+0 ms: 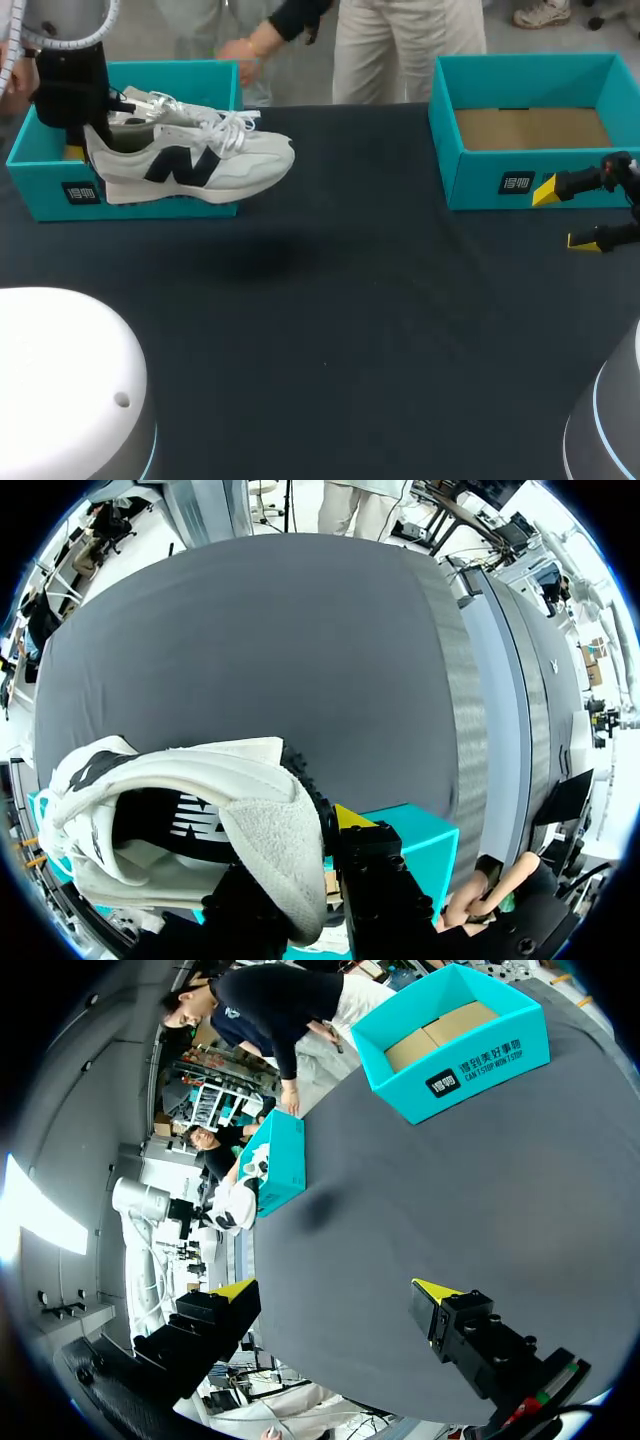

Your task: Take the shoe out of the shoebox, open the shoe tongue, remove and reinsert the insole, then place the shoe into the shoebox

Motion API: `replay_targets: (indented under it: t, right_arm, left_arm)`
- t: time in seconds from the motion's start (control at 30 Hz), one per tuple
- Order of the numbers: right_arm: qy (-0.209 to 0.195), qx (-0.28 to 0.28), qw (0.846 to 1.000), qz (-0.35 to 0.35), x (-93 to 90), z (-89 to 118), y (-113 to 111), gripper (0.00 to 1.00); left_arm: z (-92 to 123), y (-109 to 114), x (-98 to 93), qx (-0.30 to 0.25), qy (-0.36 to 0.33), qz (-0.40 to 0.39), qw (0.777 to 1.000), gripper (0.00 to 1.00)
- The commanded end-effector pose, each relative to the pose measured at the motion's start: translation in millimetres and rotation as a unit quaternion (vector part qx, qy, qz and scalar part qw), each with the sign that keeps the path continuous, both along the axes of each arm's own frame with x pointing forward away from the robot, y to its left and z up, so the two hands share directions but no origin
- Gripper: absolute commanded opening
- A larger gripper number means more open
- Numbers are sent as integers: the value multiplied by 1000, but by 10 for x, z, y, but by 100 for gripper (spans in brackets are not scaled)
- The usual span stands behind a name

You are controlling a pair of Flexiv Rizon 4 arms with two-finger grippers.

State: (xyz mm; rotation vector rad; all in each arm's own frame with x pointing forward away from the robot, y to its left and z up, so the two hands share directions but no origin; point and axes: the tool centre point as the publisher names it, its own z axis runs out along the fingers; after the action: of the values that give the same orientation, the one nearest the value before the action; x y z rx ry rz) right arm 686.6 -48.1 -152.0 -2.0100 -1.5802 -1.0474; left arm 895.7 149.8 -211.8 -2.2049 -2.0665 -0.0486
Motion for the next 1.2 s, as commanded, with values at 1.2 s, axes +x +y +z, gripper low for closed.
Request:
replay_targets:
  t: [1.2]
  right_arm:
    - [0, -1, 1000, -2, -22, -4, 0, 100]
  left_arm:
    - [-7, -1008, -955, -11, 29, -36, 999, 0]
